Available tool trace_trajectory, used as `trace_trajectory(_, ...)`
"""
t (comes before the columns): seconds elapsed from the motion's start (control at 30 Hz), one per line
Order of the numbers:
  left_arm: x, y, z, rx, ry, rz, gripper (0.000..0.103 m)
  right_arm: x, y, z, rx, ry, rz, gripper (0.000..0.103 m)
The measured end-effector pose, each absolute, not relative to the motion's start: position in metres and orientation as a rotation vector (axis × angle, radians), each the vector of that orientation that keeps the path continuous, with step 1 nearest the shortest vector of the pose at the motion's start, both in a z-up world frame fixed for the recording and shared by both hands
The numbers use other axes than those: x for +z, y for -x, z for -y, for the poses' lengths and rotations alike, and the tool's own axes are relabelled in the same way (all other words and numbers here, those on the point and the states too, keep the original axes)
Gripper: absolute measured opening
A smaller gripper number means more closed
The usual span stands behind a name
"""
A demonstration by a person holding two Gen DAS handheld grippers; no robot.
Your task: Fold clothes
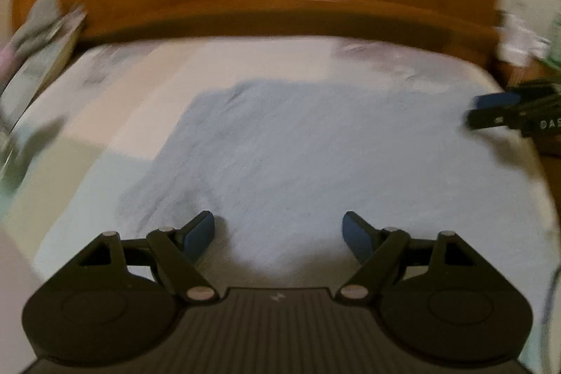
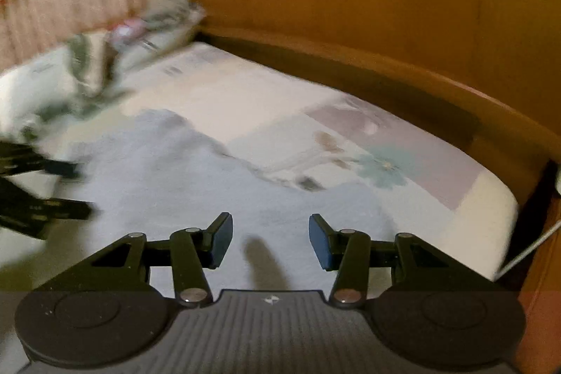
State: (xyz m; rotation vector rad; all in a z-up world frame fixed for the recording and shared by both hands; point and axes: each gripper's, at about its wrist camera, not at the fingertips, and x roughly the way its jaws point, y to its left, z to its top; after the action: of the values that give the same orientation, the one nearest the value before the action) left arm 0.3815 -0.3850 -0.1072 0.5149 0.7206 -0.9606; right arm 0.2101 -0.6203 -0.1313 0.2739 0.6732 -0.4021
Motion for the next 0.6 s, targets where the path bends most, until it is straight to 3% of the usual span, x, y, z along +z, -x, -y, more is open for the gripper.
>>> trace_trajectory(0.13,-0.097,-0.392,0.365,-0.973,-0.419,-0.782,0.080,-0.129,-0.200,0.626,-0.418,-0.343,-0.643,0.052)
trace_trajectory(0.2,-0.083,-0.385,0.372,-0.976,-0.442,-0.759,0.079,-0.120,-0.196,0.613,-0.434,-0.350,-0.629,0.065)
trace_trajectory(0.4,-0.064,-0.368,0.424,-1.183,-0.323,-0.803,0.081,-0.116,-0.170,0.565,-0.431,-0.451,-0.544,0.086)
trace_trajectory(0.6,-0.110,-0.370,0.464,-1.117,-0.373,-0.921,0.080,-0.121,-0.149,0.550,-0.447,-0.500,-0.550,0.088)
